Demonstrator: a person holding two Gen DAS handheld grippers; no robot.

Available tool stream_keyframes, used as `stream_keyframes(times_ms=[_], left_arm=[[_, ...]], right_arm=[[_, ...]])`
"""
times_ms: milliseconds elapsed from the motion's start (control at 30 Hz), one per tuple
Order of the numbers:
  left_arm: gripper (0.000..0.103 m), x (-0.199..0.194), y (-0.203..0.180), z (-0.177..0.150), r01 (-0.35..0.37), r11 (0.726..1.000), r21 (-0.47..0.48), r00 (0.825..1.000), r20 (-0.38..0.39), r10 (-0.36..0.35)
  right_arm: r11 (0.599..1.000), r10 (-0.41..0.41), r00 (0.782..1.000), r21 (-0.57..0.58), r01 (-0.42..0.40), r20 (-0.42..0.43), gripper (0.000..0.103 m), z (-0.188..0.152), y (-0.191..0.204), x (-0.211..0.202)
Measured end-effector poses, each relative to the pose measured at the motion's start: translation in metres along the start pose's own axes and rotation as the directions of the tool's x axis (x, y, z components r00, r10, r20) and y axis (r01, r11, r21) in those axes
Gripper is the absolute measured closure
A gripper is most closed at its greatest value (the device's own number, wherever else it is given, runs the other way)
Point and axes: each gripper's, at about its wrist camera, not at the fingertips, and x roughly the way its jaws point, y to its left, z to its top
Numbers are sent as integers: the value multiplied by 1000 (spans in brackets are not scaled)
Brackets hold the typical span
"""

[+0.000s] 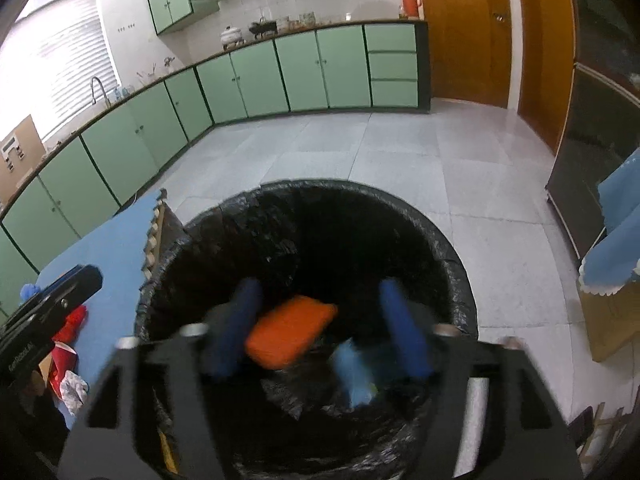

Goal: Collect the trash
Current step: 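Carry carton and foam net over the bin and open both tools, then grasp the white tissue with the right tool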

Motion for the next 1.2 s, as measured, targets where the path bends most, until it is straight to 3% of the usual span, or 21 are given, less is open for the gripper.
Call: stream_keyframes(times_ms=[33,233,433,733,933,1200], left_arm=[[44,-6,5,-1,-19,1000,-5,1000,7,19],[27,-55,50,-14,-145,989,-25,988,51,146],[19,-104,96,-37,-270,961,-51,960,66,273],[18,-154,148,-79,-418,900,-123,903,50,426],[18,-167,169,-100,-459,875,-153,883,26,468],[19,-167,188,-119,-478,857,-190,874,-2,487]], right_arm=[[1000,3,1000,-3,-3,17,19,1,5,-4],[993,113,991,-51,-110,70,12,-4,54,-25],[967,244,968,-88,-238,64,8,-20,112,-35],[920,320,948,-238,-311,0,8,-67,196,-38],[883,344,939,-339,-324,-4,9,-91,236,-39],[862,334,939,-379,-338,-77,22,-117,264,-20]])
